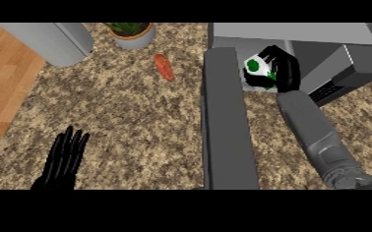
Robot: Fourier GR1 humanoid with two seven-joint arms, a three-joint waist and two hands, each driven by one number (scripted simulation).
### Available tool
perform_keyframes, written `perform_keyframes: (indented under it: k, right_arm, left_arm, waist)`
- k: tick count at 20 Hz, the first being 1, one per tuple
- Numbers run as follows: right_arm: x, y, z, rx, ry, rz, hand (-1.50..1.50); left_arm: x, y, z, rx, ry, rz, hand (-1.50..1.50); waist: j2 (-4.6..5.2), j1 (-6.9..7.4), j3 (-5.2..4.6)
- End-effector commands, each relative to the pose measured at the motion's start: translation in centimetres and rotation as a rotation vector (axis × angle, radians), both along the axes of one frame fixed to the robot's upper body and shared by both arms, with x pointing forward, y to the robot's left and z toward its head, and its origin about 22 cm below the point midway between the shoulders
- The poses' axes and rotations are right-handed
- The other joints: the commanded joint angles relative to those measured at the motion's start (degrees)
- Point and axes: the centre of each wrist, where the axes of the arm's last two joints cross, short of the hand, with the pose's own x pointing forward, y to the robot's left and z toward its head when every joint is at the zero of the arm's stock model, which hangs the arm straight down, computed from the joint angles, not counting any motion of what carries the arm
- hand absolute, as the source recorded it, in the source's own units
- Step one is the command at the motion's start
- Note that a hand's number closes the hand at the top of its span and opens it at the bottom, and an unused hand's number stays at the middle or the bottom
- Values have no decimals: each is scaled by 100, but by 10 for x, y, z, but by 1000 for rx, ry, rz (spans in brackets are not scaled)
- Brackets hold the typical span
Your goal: Pick up the milk, place it into the microwave and close the microwave
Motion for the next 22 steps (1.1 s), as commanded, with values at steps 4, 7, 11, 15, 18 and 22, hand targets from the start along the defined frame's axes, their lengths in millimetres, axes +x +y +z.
perform_keyframes:
  k: [4,7,11,15,18,22]
  right_arm:
    - [11,-10,17,-73,-44,-179,150]
    - [20,-19,35,-119,-64,-211,-150]
    - [16,-17,27,-218,-24,-186,-150]
    - [15,-17,25,-213,-2,-168,-150]
    - [13,-5,18,-194,30,-106,-150]
    - [18,-4,27,-107,22,-17,-150]
  left_arm:
    - [9,0,-4,97,22,-2,-150]
    - [7,-3,0,111,17,-2,-150]
    - [10,-5,-4,120,22,-13,-150]
    - [11,-1,6,142,26,-34,-150]
    - [15,-9,4,121,5,-46,-150]
    - [15,-3,5,141,-2,-42,-150]
  waist:
    - [104,144,10]
    - [88,191,9]
    - [128,256,5]
    - [143,317,19]
    - [144,310,18]
    - [131,287,26]
